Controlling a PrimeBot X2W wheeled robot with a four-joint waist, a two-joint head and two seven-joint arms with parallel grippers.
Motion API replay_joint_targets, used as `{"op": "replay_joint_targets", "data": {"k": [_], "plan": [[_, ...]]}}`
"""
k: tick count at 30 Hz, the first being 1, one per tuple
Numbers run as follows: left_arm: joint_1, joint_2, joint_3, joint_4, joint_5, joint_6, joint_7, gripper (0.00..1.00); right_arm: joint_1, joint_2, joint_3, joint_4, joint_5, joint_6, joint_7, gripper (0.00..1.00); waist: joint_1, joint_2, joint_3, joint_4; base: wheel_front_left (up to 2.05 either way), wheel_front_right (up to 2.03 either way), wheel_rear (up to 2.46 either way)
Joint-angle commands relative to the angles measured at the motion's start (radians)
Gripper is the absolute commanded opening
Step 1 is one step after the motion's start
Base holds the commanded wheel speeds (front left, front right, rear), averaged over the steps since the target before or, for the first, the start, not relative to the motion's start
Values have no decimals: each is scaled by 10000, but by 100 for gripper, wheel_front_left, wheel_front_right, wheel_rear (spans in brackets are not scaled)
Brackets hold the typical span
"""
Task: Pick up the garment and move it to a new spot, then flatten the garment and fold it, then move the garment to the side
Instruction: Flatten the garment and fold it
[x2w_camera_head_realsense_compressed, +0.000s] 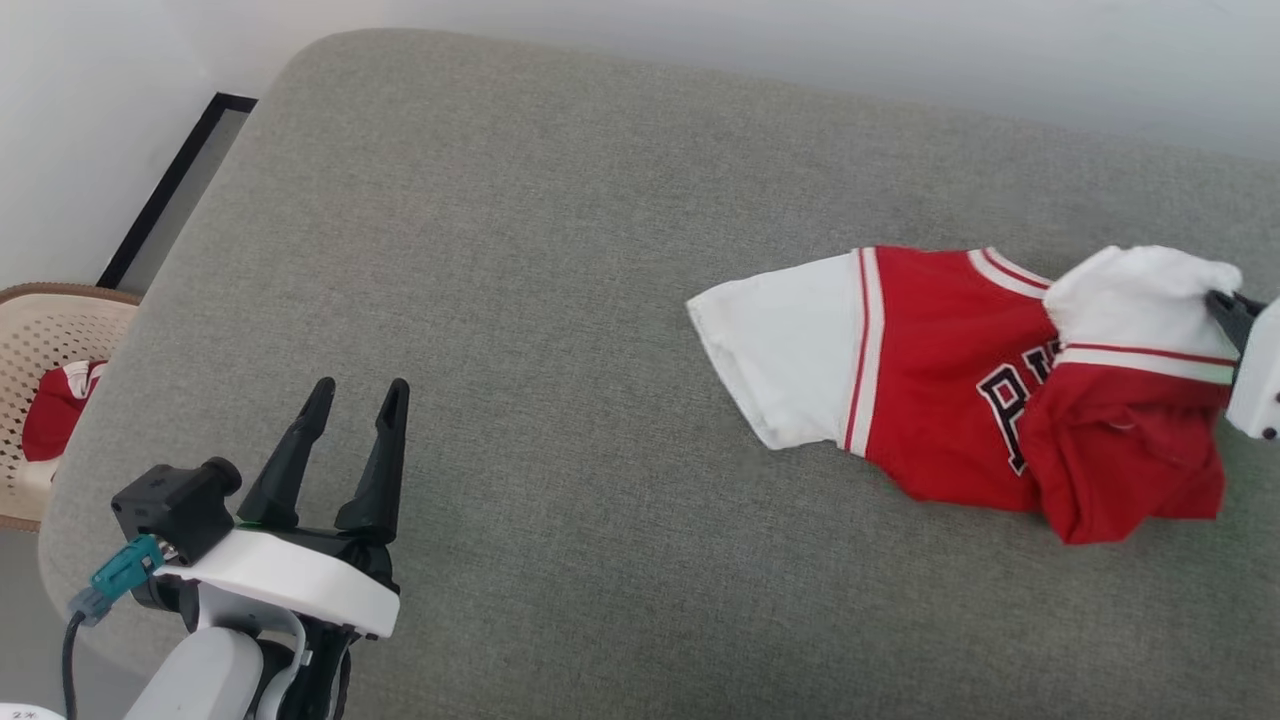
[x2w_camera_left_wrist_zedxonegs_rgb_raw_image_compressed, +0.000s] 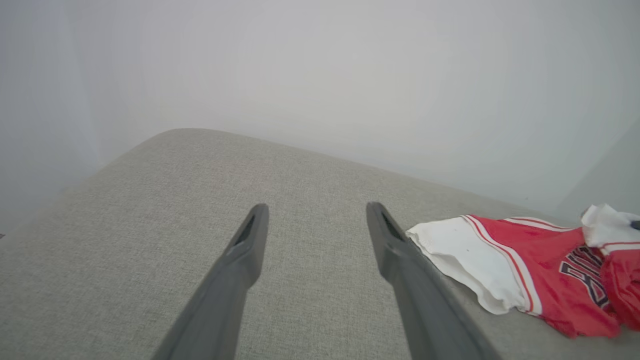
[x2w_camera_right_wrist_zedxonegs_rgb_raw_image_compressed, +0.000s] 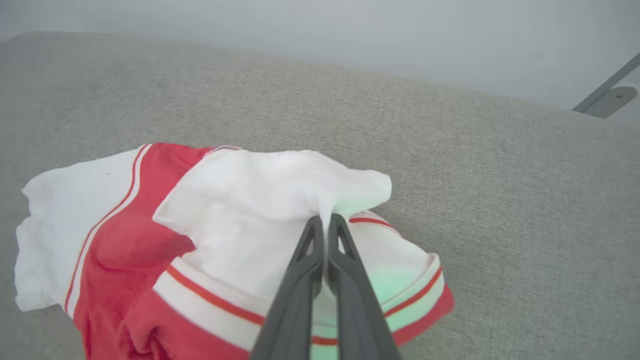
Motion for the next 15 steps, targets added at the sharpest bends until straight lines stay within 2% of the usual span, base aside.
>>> {"op": "replay_joint_targets", "data": {"k": [1,15], "plan": [[94,-29,49,-9,44,-23,-52,100,167,68,-106,2,-194,-3,-46,0,0,0,7,-16,0,0,0],[40,-65,188,35,200,-88,-53,100,1073,697,-507,-801,-514,-3,673,0,0,0,90,-175,0,0,0]]}}
